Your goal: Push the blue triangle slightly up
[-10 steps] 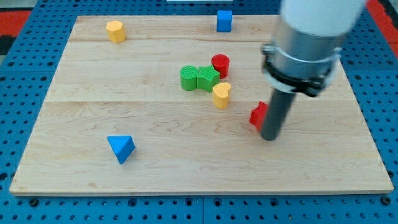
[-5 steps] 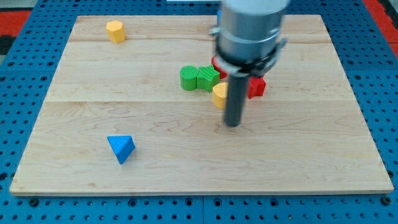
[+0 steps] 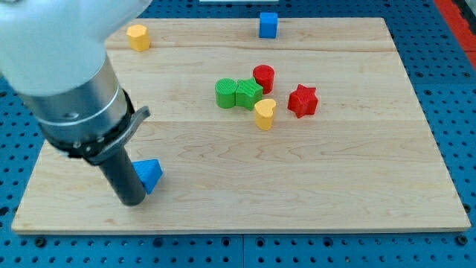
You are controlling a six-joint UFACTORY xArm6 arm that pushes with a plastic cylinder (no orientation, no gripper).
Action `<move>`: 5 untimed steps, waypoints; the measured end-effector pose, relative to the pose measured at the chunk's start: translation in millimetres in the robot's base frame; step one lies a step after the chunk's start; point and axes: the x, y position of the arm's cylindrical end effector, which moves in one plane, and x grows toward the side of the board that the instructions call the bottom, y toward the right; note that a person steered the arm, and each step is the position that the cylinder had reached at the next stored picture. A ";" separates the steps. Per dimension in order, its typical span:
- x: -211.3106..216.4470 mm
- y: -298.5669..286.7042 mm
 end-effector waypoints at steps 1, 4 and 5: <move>-23.2 9.9; -61.4 68.3; -70.2 51.0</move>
